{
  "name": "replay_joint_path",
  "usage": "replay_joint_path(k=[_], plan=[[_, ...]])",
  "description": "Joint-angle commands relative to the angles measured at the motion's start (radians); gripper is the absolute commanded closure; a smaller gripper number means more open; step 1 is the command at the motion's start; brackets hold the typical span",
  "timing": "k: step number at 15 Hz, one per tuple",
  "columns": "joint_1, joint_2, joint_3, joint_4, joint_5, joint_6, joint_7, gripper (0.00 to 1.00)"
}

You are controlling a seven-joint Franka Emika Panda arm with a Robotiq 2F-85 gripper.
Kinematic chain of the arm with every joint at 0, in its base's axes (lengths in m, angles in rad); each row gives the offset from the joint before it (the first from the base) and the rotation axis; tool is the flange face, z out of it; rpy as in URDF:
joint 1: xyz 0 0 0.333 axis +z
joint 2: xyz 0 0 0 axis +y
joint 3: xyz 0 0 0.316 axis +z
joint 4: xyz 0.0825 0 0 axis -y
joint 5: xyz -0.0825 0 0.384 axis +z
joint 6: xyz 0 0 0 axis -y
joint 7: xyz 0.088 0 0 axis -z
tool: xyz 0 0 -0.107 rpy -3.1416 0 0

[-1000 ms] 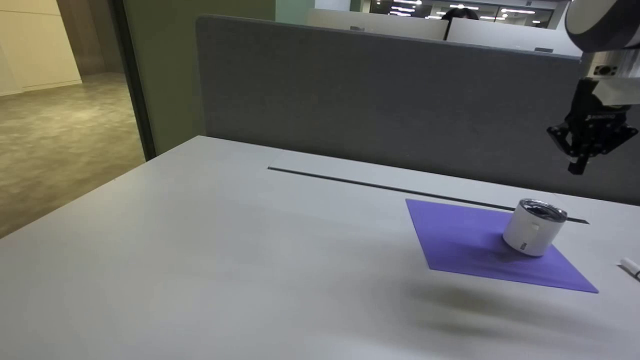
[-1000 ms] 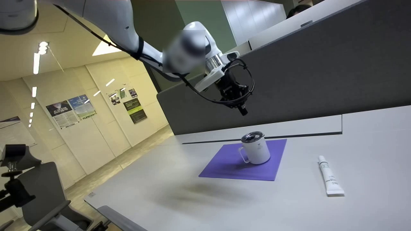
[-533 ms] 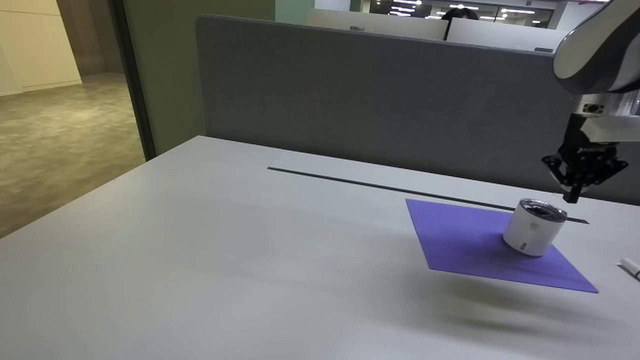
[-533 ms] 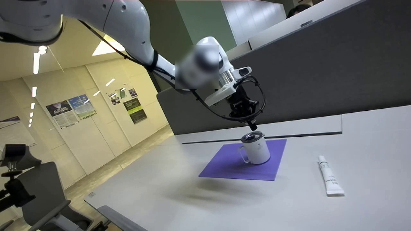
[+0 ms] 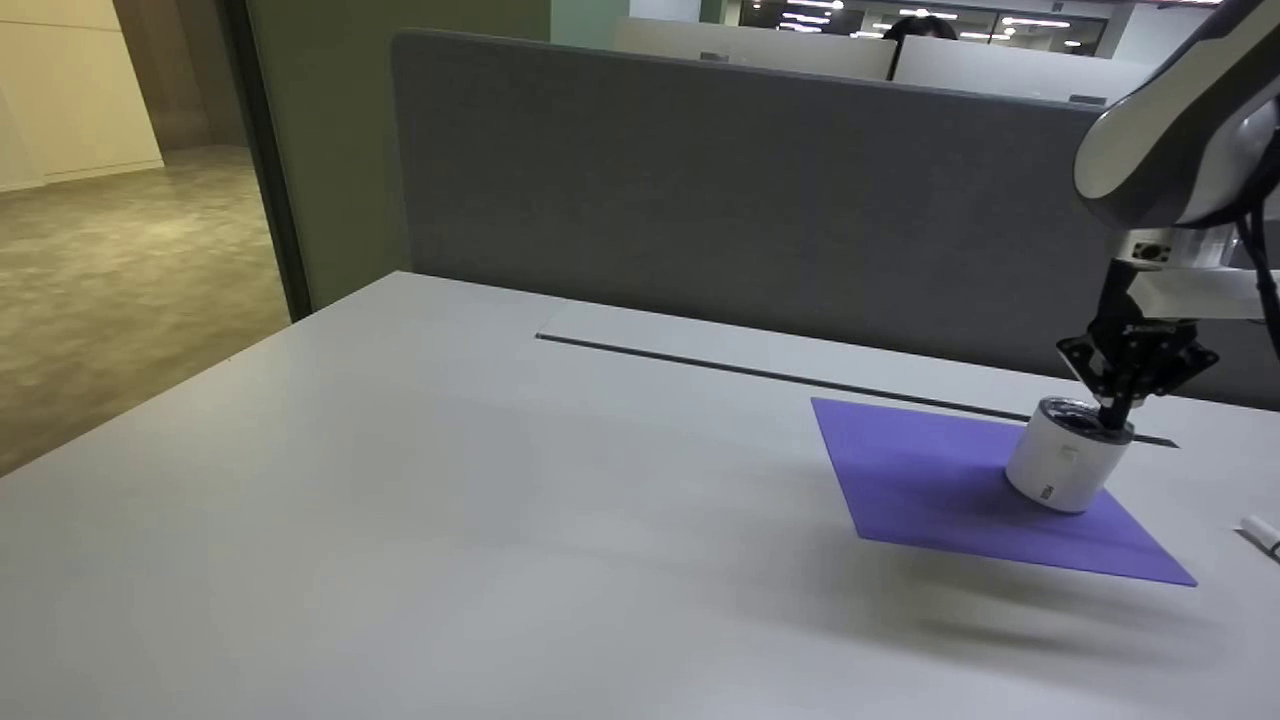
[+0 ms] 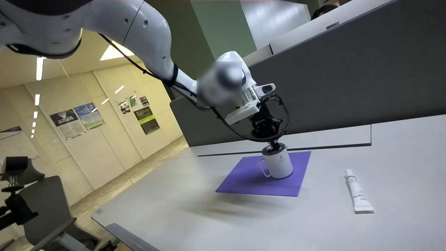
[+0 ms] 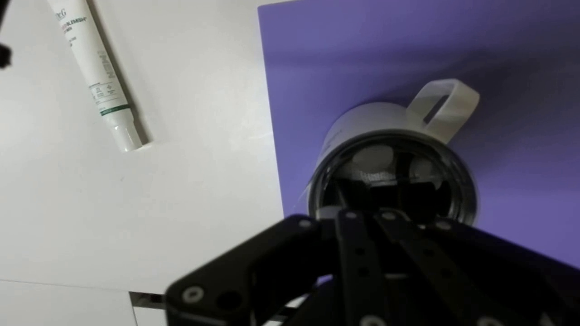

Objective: Close the lid of the flask

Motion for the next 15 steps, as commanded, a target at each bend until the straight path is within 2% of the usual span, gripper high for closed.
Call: replay_joint_path(k=[1,15], plan=[[0.003,0.024,0.001,0.032,0.011,0.008,0.004,1.0],[0.008,0.021,0.011,0.025,0.018,-0.002,-0.004,1.0]])
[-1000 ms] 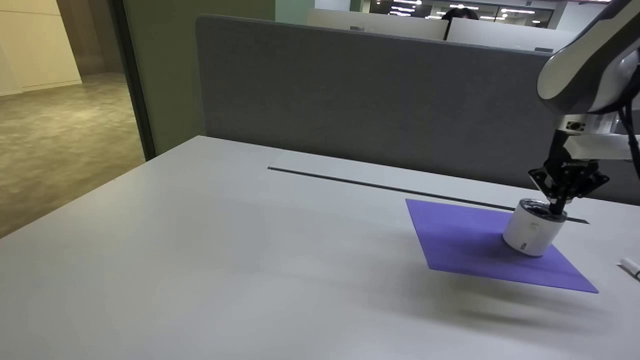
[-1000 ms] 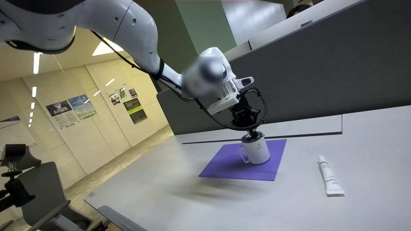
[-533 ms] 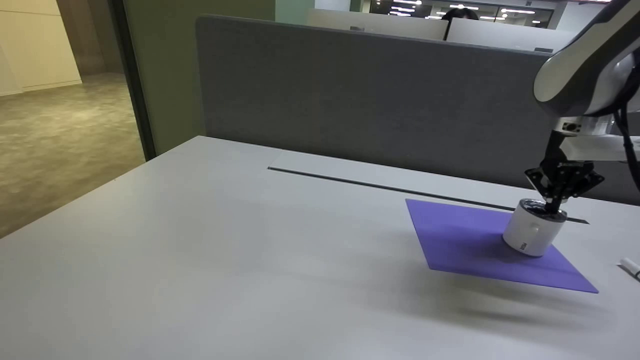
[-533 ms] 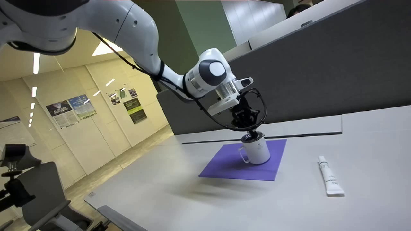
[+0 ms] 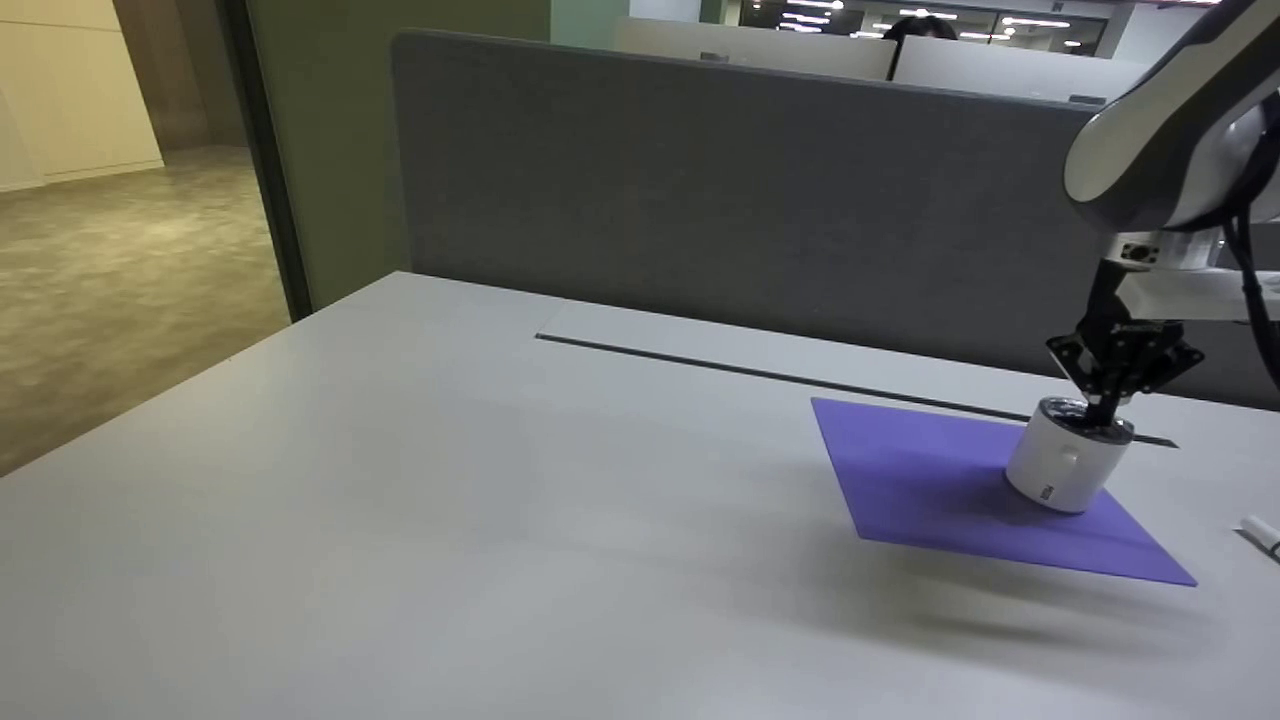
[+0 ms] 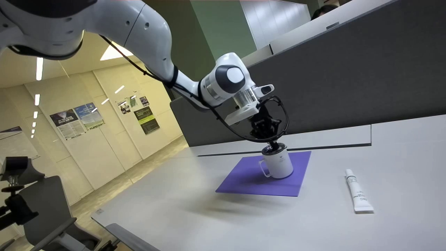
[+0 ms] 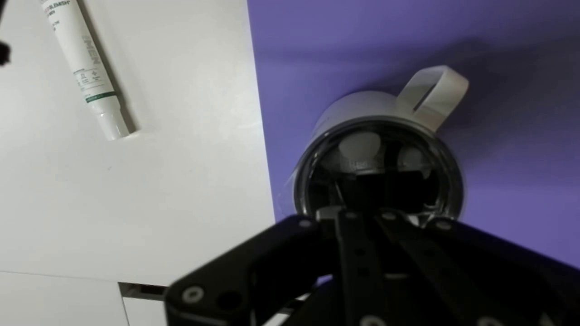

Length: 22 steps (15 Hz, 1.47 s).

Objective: Close the lid of the flask

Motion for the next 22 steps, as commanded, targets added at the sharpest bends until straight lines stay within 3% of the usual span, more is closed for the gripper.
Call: replay_joint_path(k=[1,10,15,22], plan=[[0.004,0.014,0.006,0.018,0.015,-0.018,-0.001,1.0],[-0.026,0.024,0.047,0.02,0.082,-0.027,-0.03,1.0],[-0.019,0.021,0.025,0.018,0.089,0.001,-0.01,1.0],[-0.115,-0.055,0.119,0.005,0.289,0.121,-0.086,1.0]])
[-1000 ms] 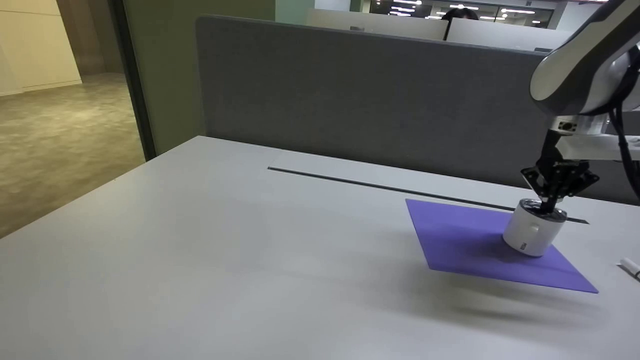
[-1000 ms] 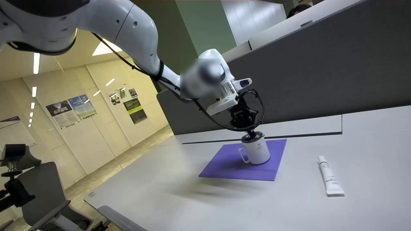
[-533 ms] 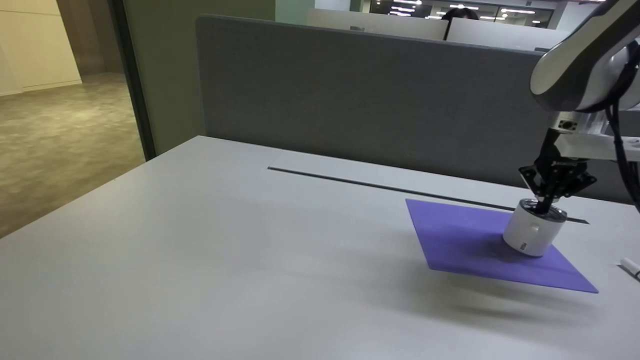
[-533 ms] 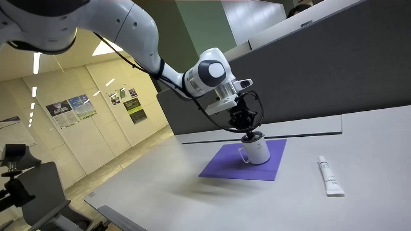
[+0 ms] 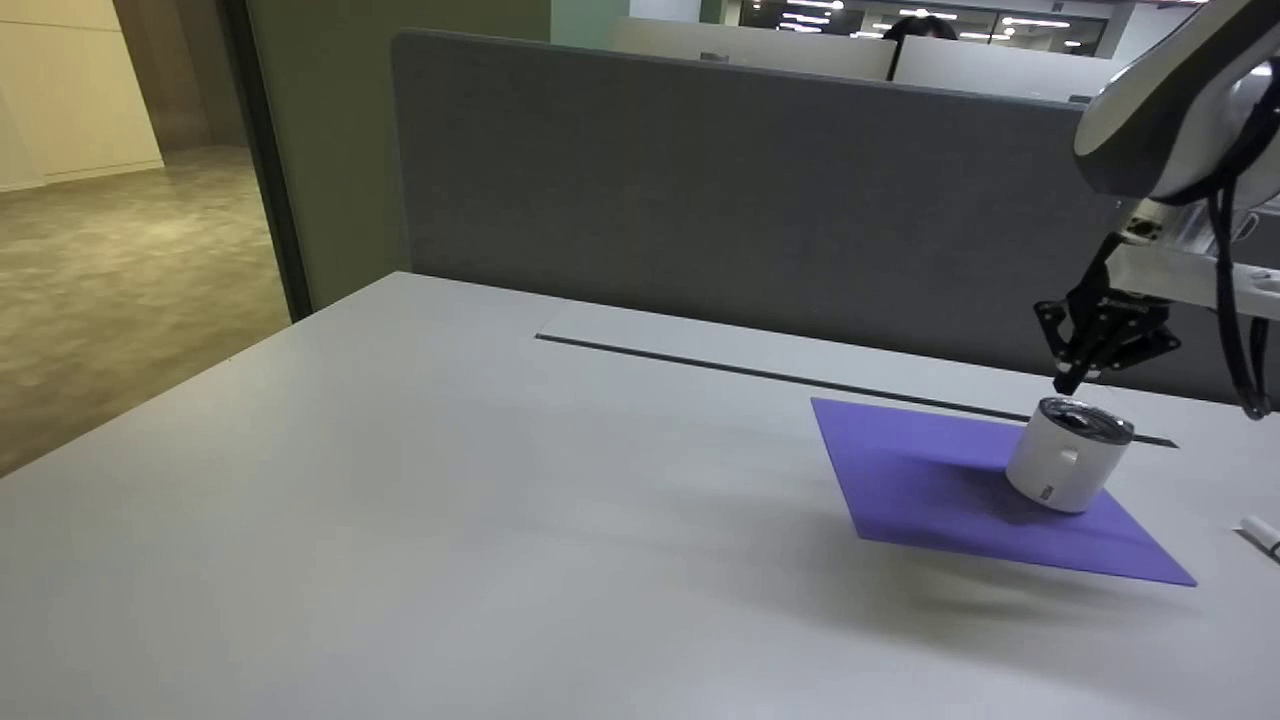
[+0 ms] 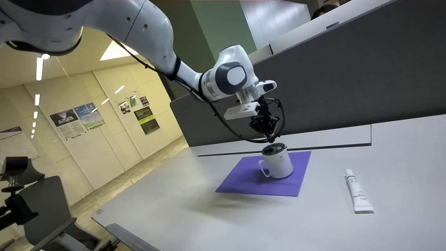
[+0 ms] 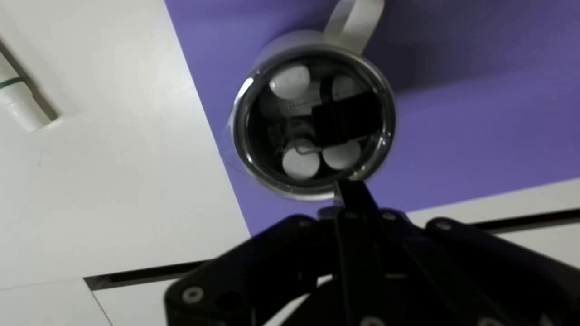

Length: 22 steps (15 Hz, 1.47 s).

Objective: Close the lid of the flask

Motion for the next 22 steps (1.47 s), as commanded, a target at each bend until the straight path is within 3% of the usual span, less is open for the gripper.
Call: replay_joint_path(k=[1,4,6,7,8,13,18,19,20,22], plan=[[-0.05,-0.056,0.054,-0.004,0.08,0.044,-0.044,1.0],[-0.044,-0.082,0.055,0.026,0.077,-0.054,-0.059,1.0],[-0.025,-0.095,0.034,0.061,0.04,-0.202,-0.066,1.0],[-0.037,-0.099,0.047,0.075,0.053,-0.25,-0.094,0.75],[-0.017,-0.102,0.023,0.093,0.027,-0.308,-0.065,0.73],[0.016,-0.099,-0.019,0.159,-0.061,-0.48,-0.039,0.41],[0.045,-0.099,-0.042,0.18,-0.151,-0.53,-0.027,0.07],[0.055,-0.101,-0.051,0.179,-0.177,-0.539,-0.02,0.01],[0.031,-0.101,-0.028,0.155,-0.14,-0.501,-0.061,0.18],[0.039,-0.101,-0.034,0.157,-0.158,-0.508,-0.055,0.04]])
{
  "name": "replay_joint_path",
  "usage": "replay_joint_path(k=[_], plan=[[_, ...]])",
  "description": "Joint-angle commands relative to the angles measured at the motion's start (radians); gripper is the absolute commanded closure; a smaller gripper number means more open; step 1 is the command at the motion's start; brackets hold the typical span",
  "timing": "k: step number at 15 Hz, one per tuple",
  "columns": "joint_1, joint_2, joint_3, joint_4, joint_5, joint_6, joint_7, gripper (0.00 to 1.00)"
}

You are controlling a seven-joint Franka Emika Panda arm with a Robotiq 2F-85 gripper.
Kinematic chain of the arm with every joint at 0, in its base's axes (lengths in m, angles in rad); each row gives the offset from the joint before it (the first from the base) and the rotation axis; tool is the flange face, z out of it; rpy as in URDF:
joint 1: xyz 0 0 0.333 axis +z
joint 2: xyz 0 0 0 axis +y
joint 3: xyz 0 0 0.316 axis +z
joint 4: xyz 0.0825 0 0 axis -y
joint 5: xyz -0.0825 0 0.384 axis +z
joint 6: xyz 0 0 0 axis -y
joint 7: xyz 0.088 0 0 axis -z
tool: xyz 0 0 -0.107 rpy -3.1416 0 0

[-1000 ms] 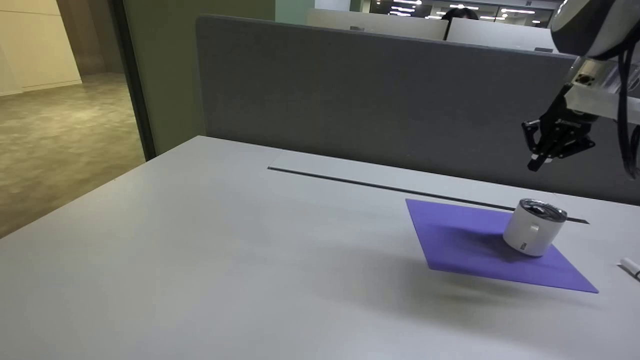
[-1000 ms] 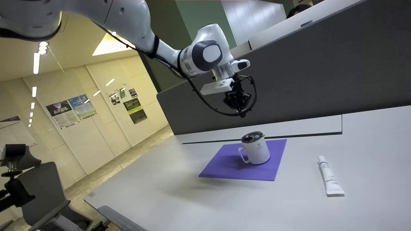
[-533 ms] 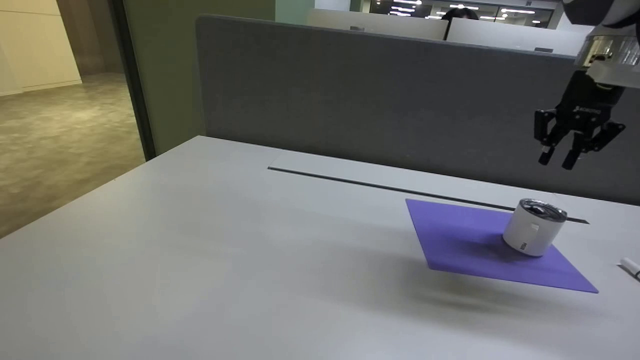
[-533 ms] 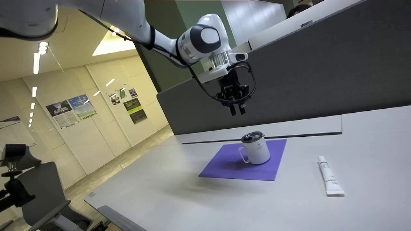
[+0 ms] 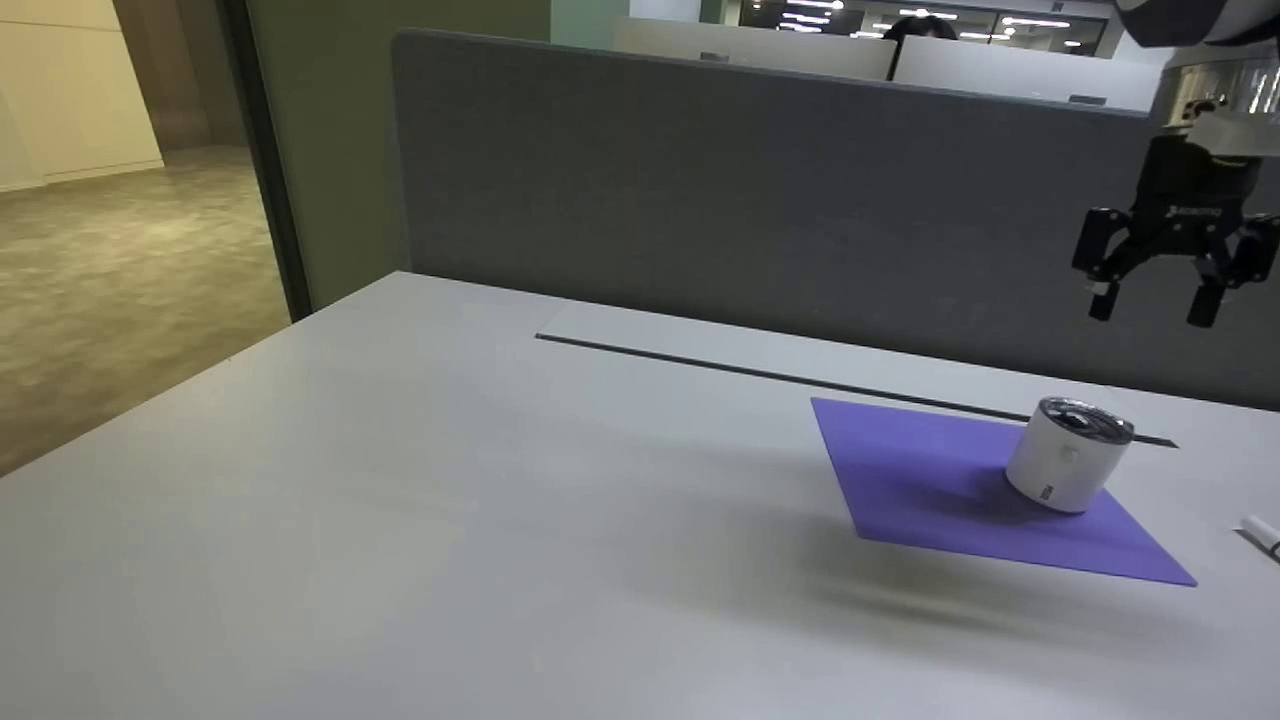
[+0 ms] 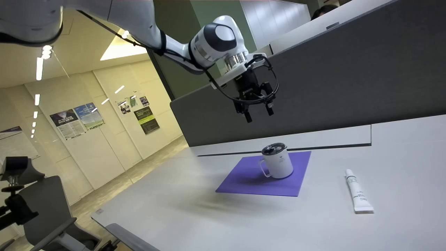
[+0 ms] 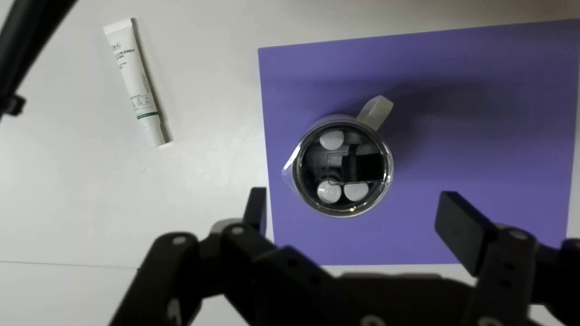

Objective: Close the lid of the flask

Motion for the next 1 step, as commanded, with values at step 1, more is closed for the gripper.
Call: replay_joint_path(k=[1], plan=[[-0.001,0.0,0.002,0.003,-0.005,-0.003,0.002,0.01]])
